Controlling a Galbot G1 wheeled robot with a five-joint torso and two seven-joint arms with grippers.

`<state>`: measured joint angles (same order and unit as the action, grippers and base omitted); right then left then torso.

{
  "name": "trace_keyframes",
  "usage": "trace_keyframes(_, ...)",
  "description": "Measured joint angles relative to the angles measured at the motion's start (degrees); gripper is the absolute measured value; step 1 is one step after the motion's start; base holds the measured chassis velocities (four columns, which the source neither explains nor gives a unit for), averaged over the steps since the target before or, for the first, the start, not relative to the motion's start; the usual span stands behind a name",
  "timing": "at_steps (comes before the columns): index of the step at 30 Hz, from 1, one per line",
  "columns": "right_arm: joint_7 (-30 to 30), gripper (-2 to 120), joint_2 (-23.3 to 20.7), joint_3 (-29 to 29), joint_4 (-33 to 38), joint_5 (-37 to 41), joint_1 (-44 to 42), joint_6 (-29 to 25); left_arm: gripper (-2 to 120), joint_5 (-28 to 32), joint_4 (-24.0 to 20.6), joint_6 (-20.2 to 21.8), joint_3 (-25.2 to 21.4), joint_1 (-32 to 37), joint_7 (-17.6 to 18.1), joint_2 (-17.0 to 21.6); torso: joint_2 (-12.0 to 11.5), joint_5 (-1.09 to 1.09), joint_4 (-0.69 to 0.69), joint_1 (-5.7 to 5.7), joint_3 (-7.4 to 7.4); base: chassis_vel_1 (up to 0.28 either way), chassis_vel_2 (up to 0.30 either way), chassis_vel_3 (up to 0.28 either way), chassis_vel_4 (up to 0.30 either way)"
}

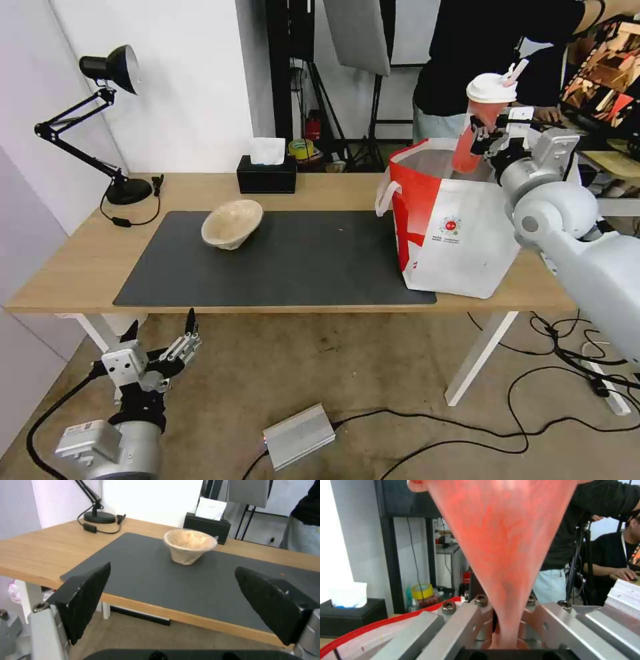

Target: Pick up the trash from the table and place it into the takeout bag.

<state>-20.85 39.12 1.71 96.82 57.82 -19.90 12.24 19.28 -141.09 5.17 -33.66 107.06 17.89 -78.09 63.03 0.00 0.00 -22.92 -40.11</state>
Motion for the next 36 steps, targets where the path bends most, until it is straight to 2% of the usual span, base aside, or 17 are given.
trace_keyframes(3, -0.09, 20, -0.42, -0.11, 1.09, -0.05, -0.57, 0.82, 100, 0.01, -0.12, -0.03, 0.04, 0.02, 0.0, 0.03, 0.0, 0.0, 0.0, 0.0, 0.0, 0.0, 0.0, 0.0, 0.0)
trace_keyframes(5, -0.22, 23, -0.43, -0.14, 1.22, -0.15, -0.71, 0.86, 100, 0.0, -0.12, -0.03, 0.09, 0.03, 0.0, 0.04, 0.0, 0.0, 0.0, 0.0, 0.0, 0.0, 0.0, 0.0, 0.0)
trace_keyframes(8, -0.41, 38, -0.45, -0.54, 2.06, -0.46, -1.44, 0.94, 100, -0.08, -0.14, -0.04, 0.36, 0.03, -0.02, -0.1, 0.0, 0.0, 0.0, 0.0, 0.0, 0.0, 0.0, 0.0, 0.0)
trace_keyframes(9, -0.41, 38, -0.45, -0.54, 2.06, -0.46, -1.44, 0.94, 100, -0.08, -0.14, -0.04, 0.36, 0.03, -0.02, -0.1, 0.0, 0.0, 0.0, 0.0, 0.0, 0.0, 0.0, 0.0, 0.0)
trace_keyframes(13, -0.43, 57, -0.67, -0.71, 2.66, -0.66, -2.08, 1.07, 100, -0.39, -0.3, -0.08, 0.63, 0.24, -0.04, -0.32, 0.0, 0.0, -0.01, 0.0, 0.0, 0.0, 0.0, 0.0, 0.0)
trace_keyframes(15, -0.44, 60, -0.67, -0.69, 2.57, -0.73, -2.08, 1.07, 100, -0.41, -0.3, -0.09, 0.62, 0.24, -0.05, -0.3, 0.0, 0.0, 0.0, 0.0, 0.0, 0.0, 0.0, 0.0, 0.0)
trace_keyframes(17, -0.43, 70, -0.66, -0.61, 2.46, -0.82, -2.08, 1.07, 100, -0.42, -0.35, -0.1, 0.5, 0.24, -0.05, -0.24, 0.0, 0.0, 0.0, 0.0, 0.0, 0.0, 0.0, 0.0, 0.0)
trace_keyframes(18, -0.43, 70, -0.66, -0.61, 2.46, -0.82, -2.08, 1.07, 100, -0.42, -0.35, -0.1, 0.5, 0.24, -0.05, -0.24, 0.0, 0.0, 0.0, 0.0, 0.0, 0.0, 0.0, 0.0, 0.0)
trace_keyframes(21, -0.5, 84, -0.82, -0.61, 2.73, -0.96, -2.21, 1.06, 100, -0.38, -0.47, -0.13, 0.28, 0.29, -0.05, -0.14, 0.0, 0.0, 0.0, 0.0, 0.0, 0.0, 0.0, 0.0, 0.0)
trace_keyframes(23, -0.55, 87, -0.82, -0.61, 2.74, -1.01, -2.25, 1.06, 100, -0.37, -0.51, -0.14, 0.24, 0.29, -0.05, -0.13, 0.0, 0.0, 0.0, 0.0, 0.0, 0.0, 0.0, 0.0, 0.0)
trace_keyframes(25, -0.69, 97, -0.86, -0.62, 2.82, -1.08, -2.3, 1.04, 100, -0.35, -0.59, -0.17, 0.2, 0.29, -0.05, -0.12, 0.0, 0.0, 0.0, 0.0, 0.0, 0.0, 0.0, 0.0, 0.0)
trace_keyframes(29, -0.82, 100, -1.64, -0.47, 3.1, -1.09, -2.24, 1.29, 100, -0.34, -0.66, -0.17, 0.18, 0.29, -0.05, -0.09, 0.0, 0.0, 0.0, 0.0, 0.0, 0.0, 0.0, 0.0, 0.0)
trace_keyframes(33, -0.33, 100, -3.72, -0.02, 3.94, -0.81, -1.47, 5.27, 100, -0.33, -0.79, -0.18, 0.13, 0.3, -0.06, -0.02, 0.0, 0.0, 0.0, 0.0, 0.0, 0.0, 0.0, 0.0, 0.0)
trace_keyframes(36, 1.61, 100, -6.97, 0.32, 5.63, 0.59, -0.01, 12.73, 100, -0.28, -0.81, -0.18, 0.19, 0.23, -0.05, 0.18, 0.0, 0.0, -0.01, 0.0, 0.0, 0.0, 0.0, 0.0, 0.0)
